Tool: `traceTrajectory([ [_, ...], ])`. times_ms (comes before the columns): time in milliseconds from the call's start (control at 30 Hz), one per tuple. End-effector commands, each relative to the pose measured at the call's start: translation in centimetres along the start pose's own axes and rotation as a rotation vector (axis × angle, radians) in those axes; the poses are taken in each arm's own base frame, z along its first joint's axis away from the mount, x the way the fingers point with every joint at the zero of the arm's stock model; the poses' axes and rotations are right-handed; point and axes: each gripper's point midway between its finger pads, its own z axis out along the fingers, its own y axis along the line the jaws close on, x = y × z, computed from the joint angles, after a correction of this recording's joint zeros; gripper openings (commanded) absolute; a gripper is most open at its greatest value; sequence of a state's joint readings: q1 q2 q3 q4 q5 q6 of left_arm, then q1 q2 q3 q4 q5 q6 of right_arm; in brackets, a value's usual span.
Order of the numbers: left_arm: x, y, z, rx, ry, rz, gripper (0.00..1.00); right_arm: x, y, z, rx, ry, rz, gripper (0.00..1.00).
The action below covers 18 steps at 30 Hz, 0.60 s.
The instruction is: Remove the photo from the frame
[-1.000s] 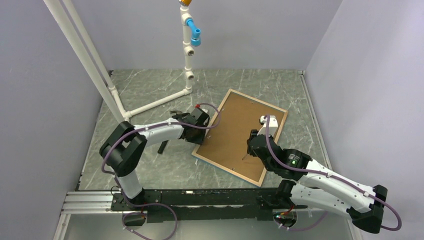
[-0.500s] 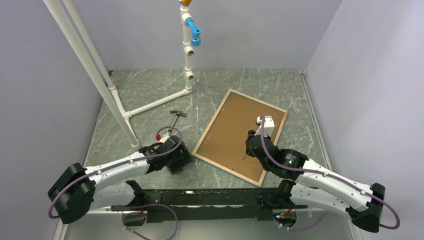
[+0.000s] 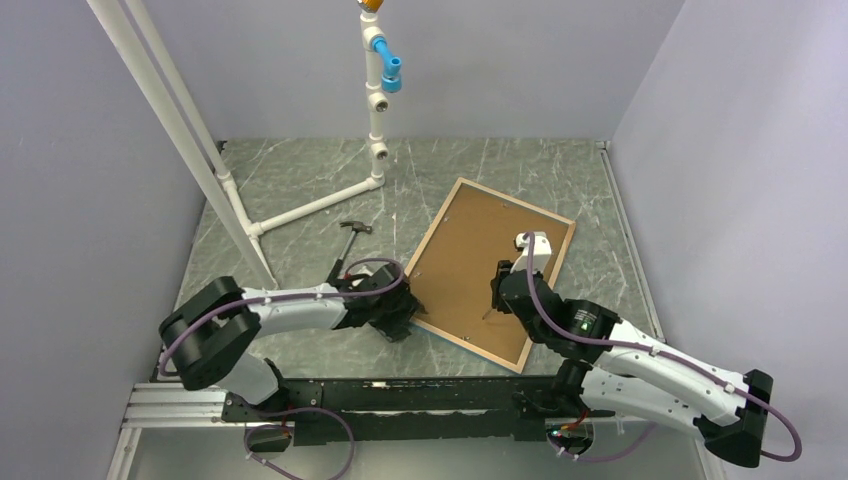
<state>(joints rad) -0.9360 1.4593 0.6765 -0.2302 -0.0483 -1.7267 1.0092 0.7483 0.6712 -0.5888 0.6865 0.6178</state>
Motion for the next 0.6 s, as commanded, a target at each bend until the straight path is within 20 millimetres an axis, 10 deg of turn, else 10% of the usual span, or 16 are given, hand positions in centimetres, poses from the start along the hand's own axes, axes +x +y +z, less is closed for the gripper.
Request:
traceTrajectory([
  [0, 1.1, -1.9, 1.2, 0.015, 0.009, -0.147, 0.63, -1.7, 0.5, -0.6, -0.027, -0.044, 0.05, 0.0],
  [567, -5.0, 4.1, 4.2, -0.179, -0.104, 0.189, 0.0, -0.9, 1.4, -0.4, -0.069, -0.009, 0.026, 0.0],
])
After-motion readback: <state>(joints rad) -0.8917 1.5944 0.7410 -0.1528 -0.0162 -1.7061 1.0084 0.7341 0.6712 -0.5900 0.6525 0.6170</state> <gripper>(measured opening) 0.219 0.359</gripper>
